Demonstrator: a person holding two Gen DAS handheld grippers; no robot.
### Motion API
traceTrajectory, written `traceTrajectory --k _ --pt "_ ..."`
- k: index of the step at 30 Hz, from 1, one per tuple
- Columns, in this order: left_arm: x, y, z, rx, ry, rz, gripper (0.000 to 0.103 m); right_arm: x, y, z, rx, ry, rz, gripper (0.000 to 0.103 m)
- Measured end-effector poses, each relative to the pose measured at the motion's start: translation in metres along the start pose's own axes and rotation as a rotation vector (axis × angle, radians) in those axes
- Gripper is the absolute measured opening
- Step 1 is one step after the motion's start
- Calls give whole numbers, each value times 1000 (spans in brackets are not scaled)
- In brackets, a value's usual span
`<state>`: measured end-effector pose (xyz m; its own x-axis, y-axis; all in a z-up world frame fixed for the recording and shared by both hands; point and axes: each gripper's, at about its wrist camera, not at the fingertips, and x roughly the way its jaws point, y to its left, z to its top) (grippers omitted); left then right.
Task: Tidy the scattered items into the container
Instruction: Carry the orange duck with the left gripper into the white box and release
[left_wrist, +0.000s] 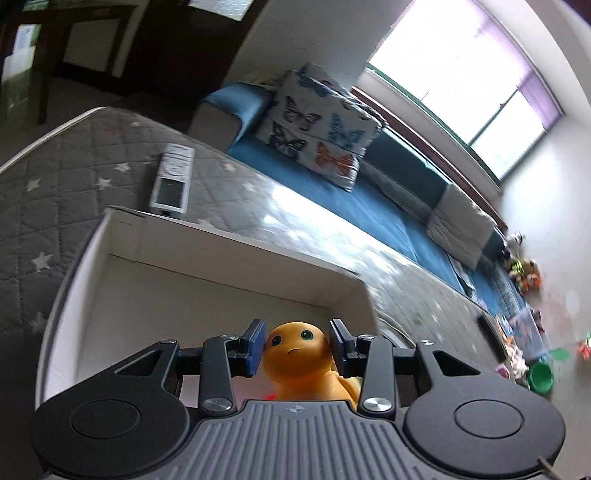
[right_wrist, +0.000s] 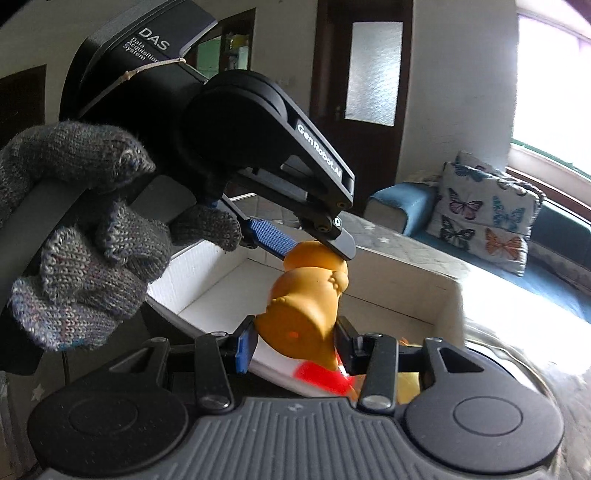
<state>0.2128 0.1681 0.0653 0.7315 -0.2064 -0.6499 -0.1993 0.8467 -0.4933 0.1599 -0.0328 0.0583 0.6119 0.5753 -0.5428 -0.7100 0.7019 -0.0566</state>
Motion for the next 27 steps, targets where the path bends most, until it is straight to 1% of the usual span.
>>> traceTrajectory --k 7,14,20,23,25,27 --pt "18 30 10 -45 22 33 41 45 8 4 -11 48 32 45" --pt "35 44 7 -72 69 38 41 72 10 -1 5 79 41 46" --pt "47 48 2 -72 104 45 39 72 12 0 17 75 37 46" --pt "50 52 1 -81 108 58 38 66 15 0 10 70 35 48" --pt "50 54 0 -85 107 56 34 62 13 1 12 64 30 49" --pt "49 54 0 -88 104 52 34 60 12 2 12 60 26 49"
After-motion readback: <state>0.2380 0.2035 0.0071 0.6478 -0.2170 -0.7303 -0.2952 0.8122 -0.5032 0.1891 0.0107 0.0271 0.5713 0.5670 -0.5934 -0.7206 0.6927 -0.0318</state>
